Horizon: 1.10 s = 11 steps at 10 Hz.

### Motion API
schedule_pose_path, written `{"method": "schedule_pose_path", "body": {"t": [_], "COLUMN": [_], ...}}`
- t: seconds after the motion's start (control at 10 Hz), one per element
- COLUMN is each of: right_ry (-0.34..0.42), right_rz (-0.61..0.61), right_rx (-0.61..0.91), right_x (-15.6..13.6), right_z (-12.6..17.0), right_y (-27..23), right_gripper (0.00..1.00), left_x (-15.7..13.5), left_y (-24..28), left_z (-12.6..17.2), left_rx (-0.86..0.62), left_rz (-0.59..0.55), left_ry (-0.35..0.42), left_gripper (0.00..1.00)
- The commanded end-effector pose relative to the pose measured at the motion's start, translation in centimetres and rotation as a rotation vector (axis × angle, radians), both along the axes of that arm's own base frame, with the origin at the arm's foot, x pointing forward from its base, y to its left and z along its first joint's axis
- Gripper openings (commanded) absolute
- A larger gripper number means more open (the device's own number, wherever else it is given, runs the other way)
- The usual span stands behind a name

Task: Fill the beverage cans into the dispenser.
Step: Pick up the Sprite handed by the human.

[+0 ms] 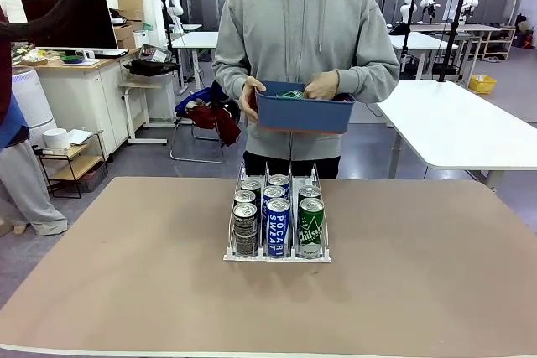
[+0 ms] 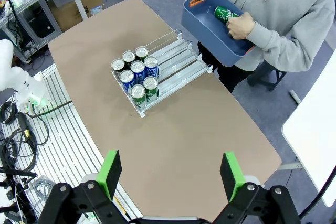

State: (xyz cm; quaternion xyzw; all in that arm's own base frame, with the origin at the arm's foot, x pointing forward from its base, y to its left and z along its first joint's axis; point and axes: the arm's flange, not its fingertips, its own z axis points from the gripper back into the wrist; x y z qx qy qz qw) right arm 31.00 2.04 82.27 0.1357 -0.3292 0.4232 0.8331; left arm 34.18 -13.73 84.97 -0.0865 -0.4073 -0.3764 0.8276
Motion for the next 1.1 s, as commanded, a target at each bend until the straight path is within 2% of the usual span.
{"method": "schedule_pose_path", "body": {"t": [0.0,0.6,0.7,0.9,1.0], "right_ry": [-0.004,-0.004,-0.004,-0.004,-0.004], "right_rz": [0.011,0.011,0.011,0.011,0.011], "right_rx": [0.024,0.024,0.024,0.024,0.024], "right_x": [-0.2,-0.2,-0.2,-0.2,-0.2], "right_z": [-0.4,-0.4,-0.4,-0.4,-0.4], "right_y": [0.2,0.2,0.2,0.2,0.2], "right_gripper": [1.00,1.00,1.00,1.00,1.00], "left_x": [0.3,0.0,0.0,0.4,0.8], "left_y": [-0.1,-0.6,-0.2,0.6,0.9], "left_z": [0.3,0.4,0.4,1.1,1.4], "left_rx": [0.030,0.006,0.003,0.003,0.005], "left_rz": [-0.012,-0.003,-0.079,-0.197,-0.191], "left_ry": [-0.015,-0.008,0.030,0.033,0.024], "left_gripper": [1.00,1.00,1.00,1.00,1.00]}}
